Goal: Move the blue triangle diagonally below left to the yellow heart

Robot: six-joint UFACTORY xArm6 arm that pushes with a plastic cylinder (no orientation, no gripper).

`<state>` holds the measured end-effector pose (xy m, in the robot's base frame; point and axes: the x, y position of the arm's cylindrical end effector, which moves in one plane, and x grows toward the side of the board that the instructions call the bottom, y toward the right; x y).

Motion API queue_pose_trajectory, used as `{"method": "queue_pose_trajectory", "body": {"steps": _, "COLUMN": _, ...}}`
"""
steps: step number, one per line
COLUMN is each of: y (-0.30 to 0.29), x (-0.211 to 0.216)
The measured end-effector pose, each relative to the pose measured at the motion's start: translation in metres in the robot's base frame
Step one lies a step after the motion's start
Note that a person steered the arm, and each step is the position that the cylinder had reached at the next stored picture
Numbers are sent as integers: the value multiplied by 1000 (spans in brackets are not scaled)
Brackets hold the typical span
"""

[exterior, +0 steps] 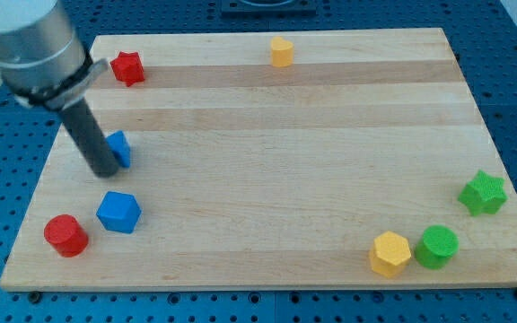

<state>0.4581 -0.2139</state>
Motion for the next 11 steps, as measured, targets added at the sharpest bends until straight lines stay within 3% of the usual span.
{"method": "queue_pose_trajectory", "body": {"steps": 6, "y": -6, "x": -49}}
{"method": "queue_pose_trajectory", "body": {"steps": 7, "y": 36, "x": -69}}
{"method": "queue_pose_trajectory", "body": {"steps": 11, "y": 192, "x": -80}}
